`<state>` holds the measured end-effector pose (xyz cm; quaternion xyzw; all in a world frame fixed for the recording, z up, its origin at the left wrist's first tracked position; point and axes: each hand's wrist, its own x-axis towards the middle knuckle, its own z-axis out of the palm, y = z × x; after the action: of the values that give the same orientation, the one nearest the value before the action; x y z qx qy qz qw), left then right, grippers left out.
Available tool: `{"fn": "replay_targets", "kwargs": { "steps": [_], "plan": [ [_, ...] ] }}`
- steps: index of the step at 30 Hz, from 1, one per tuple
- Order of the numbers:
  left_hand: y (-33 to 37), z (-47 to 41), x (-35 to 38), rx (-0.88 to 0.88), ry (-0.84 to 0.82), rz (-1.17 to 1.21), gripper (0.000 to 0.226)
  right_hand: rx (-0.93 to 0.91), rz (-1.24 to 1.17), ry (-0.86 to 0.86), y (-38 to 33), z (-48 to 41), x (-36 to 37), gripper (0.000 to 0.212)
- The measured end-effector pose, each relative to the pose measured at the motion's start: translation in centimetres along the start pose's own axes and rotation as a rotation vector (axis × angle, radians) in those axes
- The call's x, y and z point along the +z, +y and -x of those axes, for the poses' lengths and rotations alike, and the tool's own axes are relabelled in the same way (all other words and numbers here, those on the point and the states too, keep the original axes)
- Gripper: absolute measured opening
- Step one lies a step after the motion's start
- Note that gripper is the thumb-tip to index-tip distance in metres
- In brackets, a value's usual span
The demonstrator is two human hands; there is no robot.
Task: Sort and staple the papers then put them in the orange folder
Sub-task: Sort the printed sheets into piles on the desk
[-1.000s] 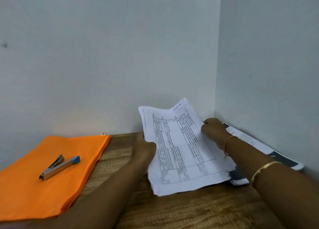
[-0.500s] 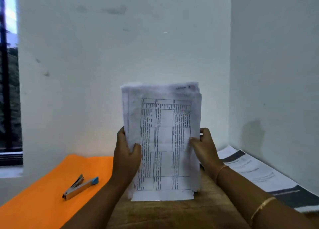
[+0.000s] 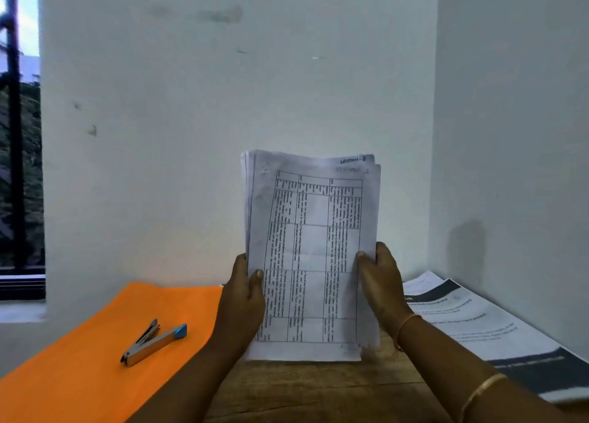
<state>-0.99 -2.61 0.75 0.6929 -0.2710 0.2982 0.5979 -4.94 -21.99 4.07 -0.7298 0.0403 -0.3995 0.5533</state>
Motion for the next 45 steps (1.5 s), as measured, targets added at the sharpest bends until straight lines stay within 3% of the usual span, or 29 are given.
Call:
{"fn": "replay_targets", "kwargs": {
  "steps": [5,17,22,30,37,45],
  "plan": [
    [0.6,-0.1,-0.3,0.014,0.06,0.043,0.02,-0.031,-0.051,0.07,-0.7,-0.5,-0.4,0.03],
    [0.2,0.9,0.9,-0.031,-0.074,0.042,0.018,0.025,-0.088,0.077,0.7,0.2,0.2,0.039],
    [-0.2,0.9,0.7,0.023,0.003,-0.032,0.017,-0.003,-0.071,0.069,1.3,0.7,0.6,0.019],
    [0.7,0.3,0.5,0.101,0.146,-0.004,0.014,-0.178,-0.184,0.134,0.5,0.9,1.0,0.013],
    [-1.4,1.1,0.8,-0.029,0.026,-0.139,0.017,0.034,-0.046,-0.076,4.5,1.4,0.7,0.016],
    [-1.0,0.9,-0.1,-0.082,0.045,-0.08,0.016,0.1,-0.069,-0.116,4.2,1.7,0.2,0.02]
  ]
}}
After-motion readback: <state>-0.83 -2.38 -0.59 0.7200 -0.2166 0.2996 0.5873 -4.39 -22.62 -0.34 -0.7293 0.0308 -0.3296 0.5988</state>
